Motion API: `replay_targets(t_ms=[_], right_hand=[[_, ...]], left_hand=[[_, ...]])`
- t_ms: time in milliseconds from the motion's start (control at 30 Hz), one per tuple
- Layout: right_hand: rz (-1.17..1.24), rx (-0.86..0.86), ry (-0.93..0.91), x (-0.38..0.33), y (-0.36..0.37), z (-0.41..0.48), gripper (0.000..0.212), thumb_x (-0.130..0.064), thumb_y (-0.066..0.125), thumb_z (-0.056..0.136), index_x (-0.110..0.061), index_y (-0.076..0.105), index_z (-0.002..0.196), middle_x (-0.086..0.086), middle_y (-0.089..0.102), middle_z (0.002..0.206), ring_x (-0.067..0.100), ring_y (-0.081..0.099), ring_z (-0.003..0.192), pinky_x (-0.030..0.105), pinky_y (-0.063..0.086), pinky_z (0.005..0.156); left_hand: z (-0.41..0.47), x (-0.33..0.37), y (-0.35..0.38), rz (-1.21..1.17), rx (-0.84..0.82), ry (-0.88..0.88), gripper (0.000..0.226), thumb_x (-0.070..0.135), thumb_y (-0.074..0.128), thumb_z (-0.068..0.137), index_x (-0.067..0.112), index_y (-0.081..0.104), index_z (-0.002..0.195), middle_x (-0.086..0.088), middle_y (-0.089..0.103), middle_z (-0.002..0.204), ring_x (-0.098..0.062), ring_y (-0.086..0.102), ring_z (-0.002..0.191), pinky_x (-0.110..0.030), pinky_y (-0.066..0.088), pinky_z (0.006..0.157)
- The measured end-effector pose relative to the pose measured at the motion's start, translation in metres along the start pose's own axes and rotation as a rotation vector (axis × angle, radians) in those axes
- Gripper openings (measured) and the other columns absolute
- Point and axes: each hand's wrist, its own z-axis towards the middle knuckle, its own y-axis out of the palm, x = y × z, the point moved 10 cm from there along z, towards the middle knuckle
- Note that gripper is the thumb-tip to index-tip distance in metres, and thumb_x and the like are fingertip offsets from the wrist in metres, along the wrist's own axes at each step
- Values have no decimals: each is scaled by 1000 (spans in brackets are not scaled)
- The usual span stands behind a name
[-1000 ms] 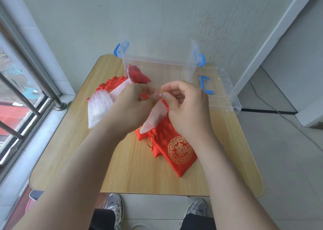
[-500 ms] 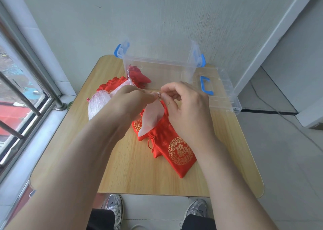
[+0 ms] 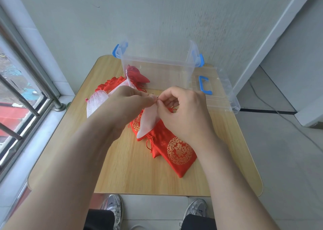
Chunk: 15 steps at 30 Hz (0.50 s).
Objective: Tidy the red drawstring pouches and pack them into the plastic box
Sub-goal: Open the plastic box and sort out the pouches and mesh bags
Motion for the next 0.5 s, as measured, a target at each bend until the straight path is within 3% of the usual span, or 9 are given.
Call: replay_targets(t_ms=[167, 233, 333, 500], right_hand=[[37, -167, 78, 11, 11, 0, 11, -16, 76, 90, -19, 72, 80, -11, 68, 67, 7, 67, 67, 16, 53, 61], [36, -202, 134, 16, 15, -2, 13, -18, 77, 88, -20, 71, 76, -10, 67, 64, 8, 65, 63, 21, 54, 58], [52, -179, 221, 22, 17, -3, 19, -27, 75, 87, -20, 66, 71, -5, 64, 58, 10, 60, 54, 27, 50, 52], [135, -78, 264, 27, 12, -1, 20, -25, 74, 93, -20, 66, 75, -5, 60, 54, 7, 52, 49, 15, 36, 50]], left_hand=[[-5, 4, -2, 103, -15, 48, 9, 27, 76, 96, 26, 85, 94, 11, 81, 100, -2, 68, 106, -21, 46, 84], [-6, 6, 1, 175, -24, 74, 9, 27, 75, 97, 27, 84, 95, 10, 80, 101, -2, 67, 105, -19, 46, 79], [-8, 14, 9, 230, -70, 141, 13, 28, 68, 102, 24, 80, 100, 7, 80, 100, -8, 72, 102, -25, 55, 89], [-11, 25, 8, 177, -56, 251, 14, 25, 67, 104, 25, 81, 104, 12, 81, 100, 0, 73, 102, -23, 58, 93]])
